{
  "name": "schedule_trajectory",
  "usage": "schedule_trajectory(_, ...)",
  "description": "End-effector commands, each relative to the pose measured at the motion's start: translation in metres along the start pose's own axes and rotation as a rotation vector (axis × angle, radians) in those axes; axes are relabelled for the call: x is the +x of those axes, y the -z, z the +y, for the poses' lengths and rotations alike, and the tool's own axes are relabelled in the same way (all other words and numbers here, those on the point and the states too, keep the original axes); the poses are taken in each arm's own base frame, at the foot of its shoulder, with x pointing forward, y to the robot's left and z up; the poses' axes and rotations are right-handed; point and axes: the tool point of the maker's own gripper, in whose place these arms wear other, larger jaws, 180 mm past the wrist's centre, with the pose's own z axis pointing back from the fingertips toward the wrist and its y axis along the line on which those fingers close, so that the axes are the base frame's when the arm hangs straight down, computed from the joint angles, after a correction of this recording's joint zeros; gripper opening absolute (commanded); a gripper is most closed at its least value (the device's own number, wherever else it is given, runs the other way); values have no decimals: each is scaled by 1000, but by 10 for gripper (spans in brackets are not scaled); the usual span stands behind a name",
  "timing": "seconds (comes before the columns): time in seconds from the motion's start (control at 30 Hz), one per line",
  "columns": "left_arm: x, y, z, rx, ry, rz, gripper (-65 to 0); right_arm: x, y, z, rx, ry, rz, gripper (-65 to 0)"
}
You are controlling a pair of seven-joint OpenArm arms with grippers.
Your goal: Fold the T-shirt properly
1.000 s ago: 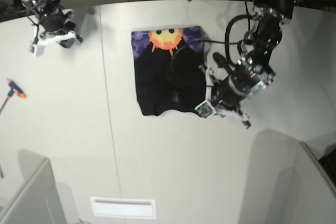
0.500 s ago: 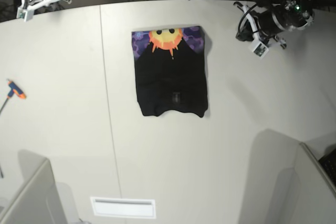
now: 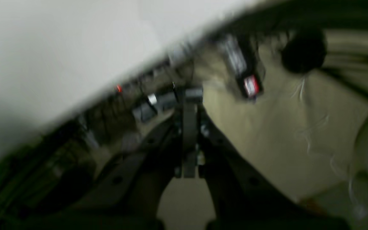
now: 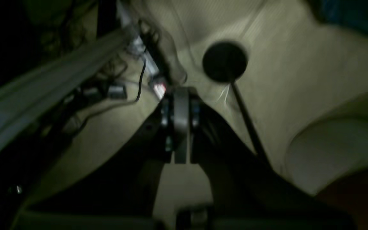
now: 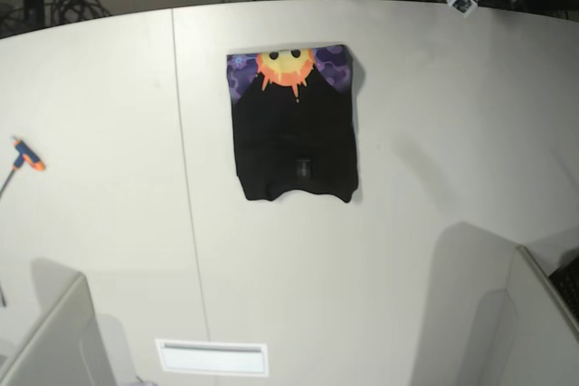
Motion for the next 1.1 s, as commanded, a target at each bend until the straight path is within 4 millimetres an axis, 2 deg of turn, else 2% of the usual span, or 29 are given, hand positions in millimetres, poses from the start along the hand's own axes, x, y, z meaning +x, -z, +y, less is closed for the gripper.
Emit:
schedule_trajectory(0.0,-11,-4,-11,-26,13,26,-650,-8,-5,-4,-11,-15,42,-650)
schedule_trajectory(0.07,-40,-4,-35,-79,24,108,-650,-30,-5,0,-1,-20,157,-650)
schedule_trajectory(0.17,-71,-7,-56,-115,63,205,-650,-61,-4,17,44,-56,289,-650)
schedule_trajectory(0.23,-83,-6,-66,-126,95,249,-650,-69,0,32,84,-110,326,-650)
schedule_trajectory(0.3,-93,-1,-73,-139,117,284,-650,-73,13,51,134,-161,358,-650)
schedule_trajectory(0.33,-92,5,-73,-142,129,284,-650,-76,22,58,149,-178,380,-650)
schedule_trajectory(0.4,-89,20,-76,-158,136,285,-650,-87,45,68,162,-196,442,-650)
schedule_trajectory(0.47,-97,37,-80,-184,102,309,-650,-101,69,69,146,-207,515,-650)
schedule_trajectory(0.53,-98,62,-80,-191,44,322,-650,-120,97,64,110,-231,569,-650)
schedule_trajectory(0.7,-102,119,-94,-243,-120,254,-650,-152,151,54,46,-419,536,-650)
schedule_trajectory(0.8,-115,154,-103,-263,-211,212,-650,-164,181,45,0,-567,489,-650)
schedule_trajectory(0.87,-127,177,-103,-222,-267,204,-650,-166,200,32,-54,-639,445,-650)
schedule_trajectory(0.97,-143,203,-99,-144,-263,174,-650,-161,221,30,-98,-733,316,-650)
schedule_trajectory(1.07,-139,217,-87,-69,-199,117,-650,-148,229,44,-74,-812,158,-650)
